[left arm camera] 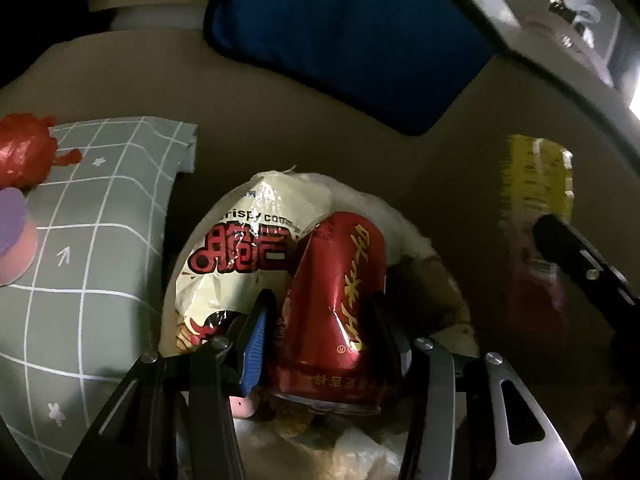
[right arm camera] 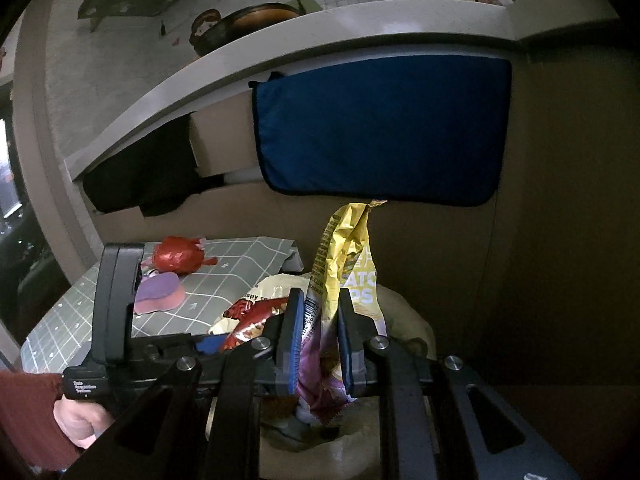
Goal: Collect trash
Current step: 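Carry both items over the bin and open the left tool to drop the red can, then open the right tool to drop the yellow chips packet into the bin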
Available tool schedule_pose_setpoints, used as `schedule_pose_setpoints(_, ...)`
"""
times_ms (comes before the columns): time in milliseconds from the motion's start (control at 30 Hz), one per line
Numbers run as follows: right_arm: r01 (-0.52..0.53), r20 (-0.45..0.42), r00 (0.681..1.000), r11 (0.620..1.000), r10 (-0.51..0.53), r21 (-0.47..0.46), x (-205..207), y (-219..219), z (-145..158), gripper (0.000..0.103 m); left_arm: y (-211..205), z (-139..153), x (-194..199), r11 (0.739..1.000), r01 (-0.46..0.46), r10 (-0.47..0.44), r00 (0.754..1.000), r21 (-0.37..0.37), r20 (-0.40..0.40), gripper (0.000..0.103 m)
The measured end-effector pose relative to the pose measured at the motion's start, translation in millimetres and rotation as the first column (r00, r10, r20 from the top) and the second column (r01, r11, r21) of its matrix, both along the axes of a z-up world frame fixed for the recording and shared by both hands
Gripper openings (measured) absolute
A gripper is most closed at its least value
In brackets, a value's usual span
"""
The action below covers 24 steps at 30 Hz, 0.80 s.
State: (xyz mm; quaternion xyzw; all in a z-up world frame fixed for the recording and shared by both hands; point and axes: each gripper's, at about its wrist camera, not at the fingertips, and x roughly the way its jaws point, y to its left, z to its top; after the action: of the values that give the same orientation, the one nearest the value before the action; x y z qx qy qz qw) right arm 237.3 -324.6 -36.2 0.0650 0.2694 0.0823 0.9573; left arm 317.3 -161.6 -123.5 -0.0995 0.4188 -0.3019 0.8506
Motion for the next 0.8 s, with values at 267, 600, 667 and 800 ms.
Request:
schedule_pose_setpoints(267, -0.017, -0.005, 1.000, 1.000, 0.017, 0.005, 2, 9, -4, 0.015, 39, 36, -28, 1.000, -0.022, 0.024, 0.996, -0.014, 0.083, 0.052)
schedule_pose_setpoints(600, -0.037, -0.048, 0.998, 0.999, 0.036, -0.014, 8, 24, -25, 0.042, 109, 62, -49, 0.978, -0.209, 0.207, 0.968, -0.002, 0.144, 0.052)
schedule_pose_setpoints(667, -0.033, -0.055, 0.998, 0.999, 0.032, -0.017, 8, 25, -28, 0.042, 123, 64, -53, 0.969, -0.245, 0.242, 0.957, 0.003, 0.159, 0.052)
schedule_pose_setpoints(800, -0.032, -0.066, 0.997, 0.999, 0.030, -0.032, 7, 29, -31, 0.042, 161, 61, -58, 0.950, -0.311, 0.307, 0.941, 0.007, 0.144, 0.052)
